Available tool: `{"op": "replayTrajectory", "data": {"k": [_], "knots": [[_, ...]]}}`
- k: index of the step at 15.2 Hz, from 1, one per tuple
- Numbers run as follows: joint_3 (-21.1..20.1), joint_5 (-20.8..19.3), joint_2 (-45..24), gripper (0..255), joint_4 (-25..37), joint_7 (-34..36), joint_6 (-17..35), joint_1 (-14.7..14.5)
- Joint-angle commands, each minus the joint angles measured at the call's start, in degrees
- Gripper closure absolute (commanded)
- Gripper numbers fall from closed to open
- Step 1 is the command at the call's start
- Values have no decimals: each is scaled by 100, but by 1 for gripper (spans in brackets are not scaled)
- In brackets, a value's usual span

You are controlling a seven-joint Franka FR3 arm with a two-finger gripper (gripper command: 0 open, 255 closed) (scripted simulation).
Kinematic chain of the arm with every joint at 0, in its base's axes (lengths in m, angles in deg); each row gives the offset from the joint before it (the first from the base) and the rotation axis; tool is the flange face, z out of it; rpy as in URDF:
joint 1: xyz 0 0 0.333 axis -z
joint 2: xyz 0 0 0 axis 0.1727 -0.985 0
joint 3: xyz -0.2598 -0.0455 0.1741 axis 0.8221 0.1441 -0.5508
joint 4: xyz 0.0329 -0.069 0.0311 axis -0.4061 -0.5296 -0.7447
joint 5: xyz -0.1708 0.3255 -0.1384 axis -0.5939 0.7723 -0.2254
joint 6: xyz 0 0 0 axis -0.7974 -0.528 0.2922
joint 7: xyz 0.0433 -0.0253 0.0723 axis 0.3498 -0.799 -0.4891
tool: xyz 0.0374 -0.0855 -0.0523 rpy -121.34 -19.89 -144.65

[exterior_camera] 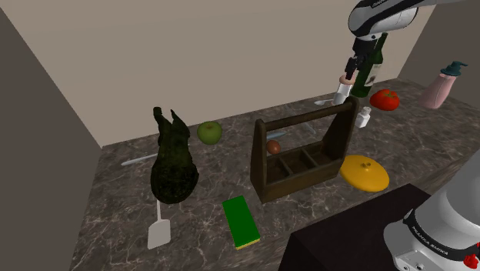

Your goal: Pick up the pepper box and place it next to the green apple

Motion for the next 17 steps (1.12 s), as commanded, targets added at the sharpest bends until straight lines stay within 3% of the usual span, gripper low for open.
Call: {"op": "replayTrajectory", "data": {"k": [1,8,16,17], "knots": [[27,99,-249,0,236,-123,34,62],[15,275,-595,0,50,-242,542,145],[14,275,-595,0,50,-241,541,146],[14,275,-595,255,50,-241,541,146]]}}
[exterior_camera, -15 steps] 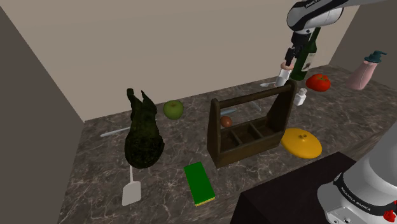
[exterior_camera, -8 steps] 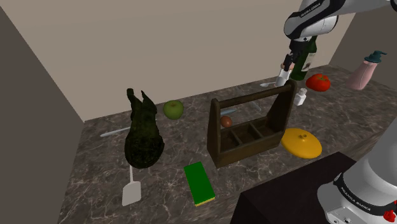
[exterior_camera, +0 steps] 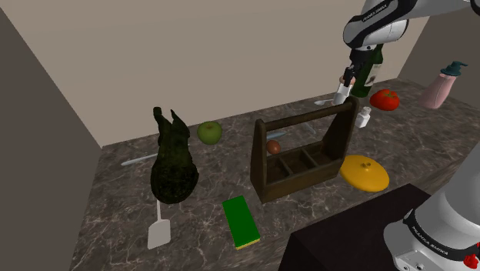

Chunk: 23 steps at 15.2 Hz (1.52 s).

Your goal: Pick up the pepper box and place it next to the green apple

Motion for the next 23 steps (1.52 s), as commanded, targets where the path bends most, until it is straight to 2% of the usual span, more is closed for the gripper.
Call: {"op": "replayTrajectory", "data": {"k": [1,9,23], "knots": [[-1,0,-3,255,-4,0,-1,0],[-1,1,-4,255,-3,-1,-1,0],[31,-173,400,255,630,38,-1003,-57]]}}
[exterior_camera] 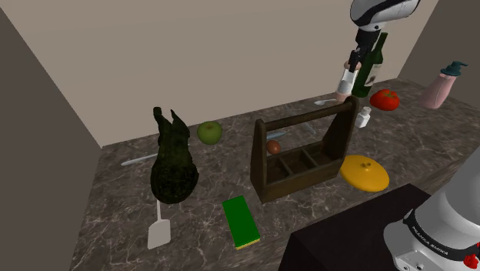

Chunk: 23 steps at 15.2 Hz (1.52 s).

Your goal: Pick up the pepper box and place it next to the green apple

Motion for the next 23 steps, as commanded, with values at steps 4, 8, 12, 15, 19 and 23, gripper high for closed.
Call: {"op": "replayTrajectory", "data": {"k": [4,8,12,15,19,23], "knots": [[1,-39,102,255,259,3,-354,-15],[2,-54,153,255,510,-10,-650,-21],[3,-58,183,255,784,-30,-951,-23],[4,-54,190,255,1006,-49,-1179,-22],[7,-41,180,255,1325,-81,-1487,-17],[12,-16,145,255,1674,-121,-1802,-7]]}}
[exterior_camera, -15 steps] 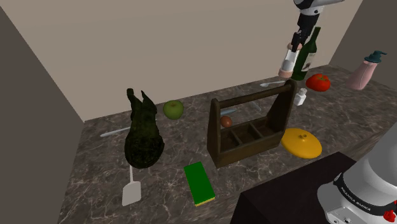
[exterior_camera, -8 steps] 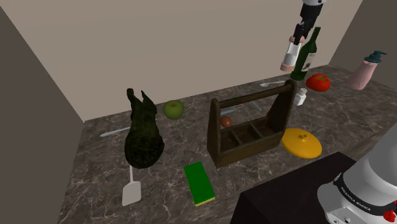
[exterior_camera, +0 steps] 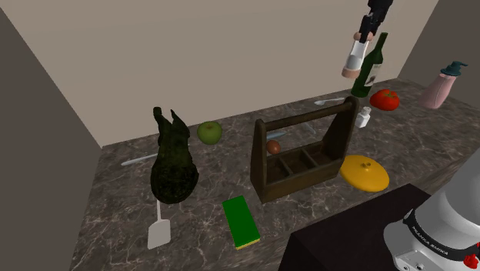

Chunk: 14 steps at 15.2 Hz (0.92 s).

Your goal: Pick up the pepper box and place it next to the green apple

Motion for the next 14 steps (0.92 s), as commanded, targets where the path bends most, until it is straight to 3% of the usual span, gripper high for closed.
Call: {"op": "replayTrajectory", "data": {"k": [1,12,14], "knots": [[0,12,-19,255,192,-15,-174,3],[34,157,-285,255,1372,-171,-1105,87],[-21,103,-225,255,1318,-27,-1118,-8]]}}
